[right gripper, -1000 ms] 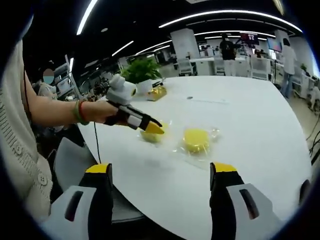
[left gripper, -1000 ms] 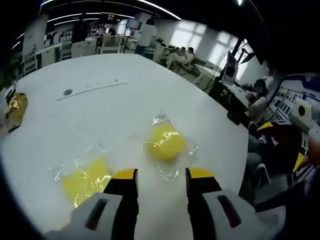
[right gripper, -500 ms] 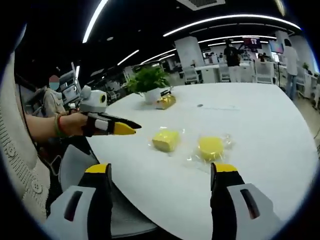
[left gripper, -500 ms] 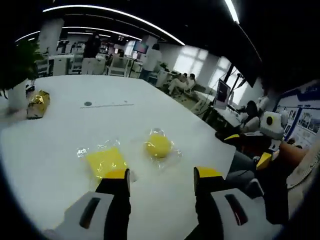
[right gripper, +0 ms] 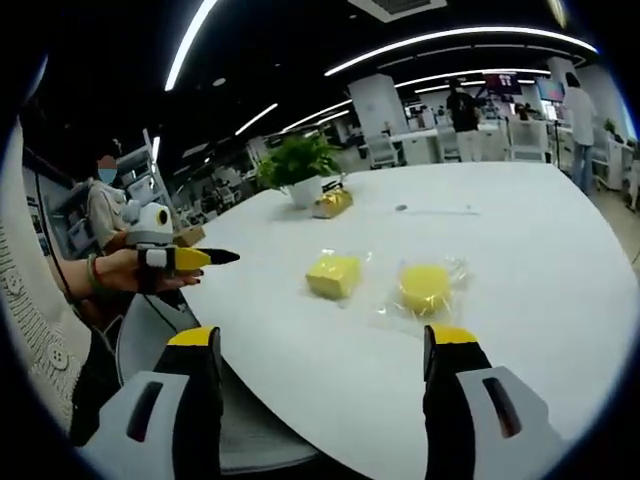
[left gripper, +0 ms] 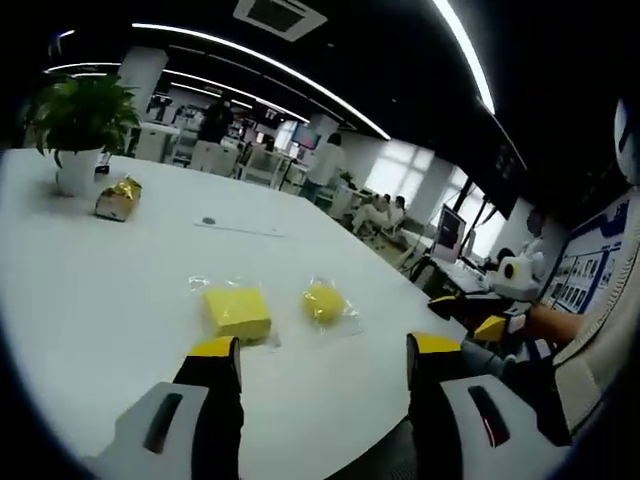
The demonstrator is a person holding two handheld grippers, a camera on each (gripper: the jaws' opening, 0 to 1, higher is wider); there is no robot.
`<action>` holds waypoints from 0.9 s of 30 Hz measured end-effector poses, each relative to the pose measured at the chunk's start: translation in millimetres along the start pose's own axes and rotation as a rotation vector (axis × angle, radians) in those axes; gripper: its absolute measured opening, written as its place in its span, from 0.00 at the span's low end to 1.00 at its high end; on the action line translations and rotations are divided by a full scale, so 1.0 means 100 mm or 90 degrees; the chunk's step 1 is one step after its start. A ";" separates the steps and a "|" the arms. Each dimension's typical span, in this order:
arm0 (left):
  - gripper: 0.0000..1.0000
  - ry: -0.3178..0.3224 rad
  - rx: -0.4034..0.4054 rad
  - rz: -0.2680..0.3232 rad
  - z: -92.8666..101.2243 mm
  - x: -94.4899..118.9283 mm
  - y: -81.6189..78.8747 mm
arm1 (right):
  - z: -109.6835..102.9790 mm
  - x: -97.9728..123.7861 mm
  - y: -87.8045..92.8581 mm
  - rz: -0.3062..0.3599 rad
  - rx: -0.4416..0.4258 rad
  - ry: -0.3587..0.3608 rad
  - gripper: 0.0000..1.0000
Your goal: Compare the silicone blocks by pressing each to a similar depth, holding the contact briefly, and releasing to observe deformation and rebound differences across the visible hardness samples.
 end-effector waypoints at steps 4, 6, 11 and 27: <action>0.72 -0.023 -0.006 0.005 -0.04 0.05 -0.02 | 0.02 0.02 0.04 0.002 -0.008 0.005 0.79; 0.74 -0.028 -0.008 0.010 -0.07 0.07 -0.06 | 0.03 0.05 0.04 0.006 -0.018 0.011 0.80; 0.75 -0.033 -0.004 0.021 -0.10 0.13 -0.13 | 0.08 0.12 0.05 -0.001 -0.023 0.022 0.82; 0.83 -0.024 -0.039 0.007 -0.10 0.20 -0.06 | 0.06 0.16 -0.01 0.027 -0.021 0.039 0.83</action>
Point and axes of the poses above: the point that each gripper's makers call its tool centre point, and the gripper's own axes: x roughly backward along the fingers, z roughly to its right, y roughly out of its underside, the point moved 6 cm from there along x, roughly backward along the fingers, and after that the axes turned 3 degrees about -x, right-handed, at the moved point
